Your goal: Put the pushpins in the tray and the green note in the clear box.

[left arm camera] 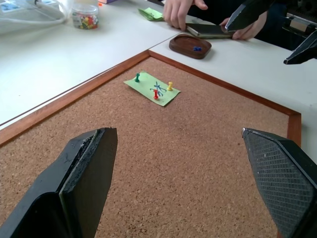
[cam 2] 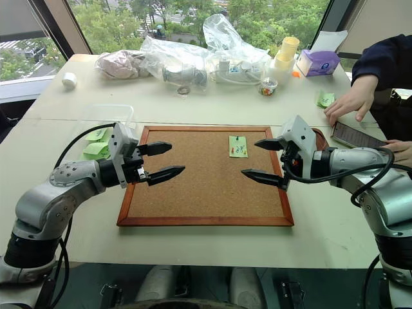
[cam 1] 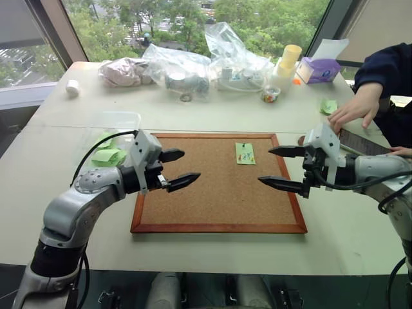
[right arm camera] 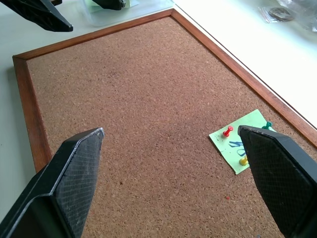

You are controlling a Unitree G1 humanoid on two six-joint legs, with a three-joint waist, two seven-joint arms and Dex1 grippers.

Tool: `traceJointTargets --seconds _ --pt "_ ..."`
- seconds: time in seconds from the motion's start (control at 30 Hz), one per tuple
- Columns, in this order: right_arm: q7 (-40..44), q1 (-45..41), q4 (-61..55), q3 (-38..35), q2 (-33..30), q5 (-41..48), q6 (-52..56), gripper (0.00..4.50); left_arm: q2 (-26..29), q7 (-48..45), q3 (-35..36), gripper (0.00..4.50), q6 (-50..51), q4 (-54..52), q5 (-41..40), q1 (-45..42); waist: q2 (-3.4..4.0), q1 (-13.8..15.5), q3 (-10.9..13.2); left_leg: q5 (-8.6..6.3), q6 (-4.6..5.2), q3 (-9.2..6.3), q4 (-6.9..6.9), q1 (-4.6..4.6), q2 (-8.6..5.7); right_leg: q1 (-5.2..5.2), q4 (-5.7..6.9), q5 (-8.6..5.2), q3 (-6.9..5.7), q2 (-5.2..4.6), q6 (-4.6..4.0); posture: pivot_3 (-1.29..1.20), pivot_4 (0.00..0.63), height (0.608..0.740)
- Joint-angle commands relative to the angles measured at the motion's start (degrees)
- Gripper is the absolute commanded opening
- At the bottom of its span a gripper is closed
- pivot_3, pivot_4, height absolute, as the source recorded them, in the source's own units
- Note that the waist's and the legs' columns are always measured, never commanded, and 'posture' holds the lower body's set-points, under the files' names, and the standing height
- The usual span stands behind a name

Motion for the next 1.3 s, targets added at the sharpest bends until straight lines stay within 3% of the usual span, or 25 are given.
traceJointTargets --seconds 0.03,0.97,1.07,1.3 --pt "0.2 -0.3 0.0 -0.9 -0.3 -0.3 -1.1 4.5 0.3 -0.2 1.1 4.41 -1.1 -1.1 0.1 -0.5 0.0 0.0 0.0 0.0 0.0 0.0 0.0 0.0 0.0 0.0 0.0 0.0 0.0 0.0 0.0 0.0 0.15 0.74" --pt "-1.7 -0.1 -0.4 0.0 1.2 -1.4 -1.4 4.5 -1.6 -1.5 -2.6 4.41 -5.2 2.8 4.8 -3.5 0.0 0.1 0.0 0.0 0.0 0.01 0.0 0.0 -0.03 0.0 0.0 0.0 0.0 0.0 0.0 0.0 0.15 0.74" --pt "-2.1 -0.4 0.0 0.4 1.7 -2.0 -1.7 4.5 -3.0 -2.1 -3.3 3.53 -7.0 5.2 5.9 -4.9 0.0 0.0 0.0 0.0 0.0 0.01 0.0 0.0 -0.04 0.0 0.0 0.0 0.0 0.0 0.0 0.0 0.15 0.74" --pt "-6.4 -2.5 2.6 3.4 4.4 -6.9 -3.1 4.5 -7.3 -5.3 -9.5 0.01 -12.2 13.8 11.0 -9.5 0.0 0.1 0.0 0.0 0.0 0.05 0.02 0.0 -0.11 0.0 0.0 0.0 -0.01 0.01 0.01 0.0 0.15 0.74"
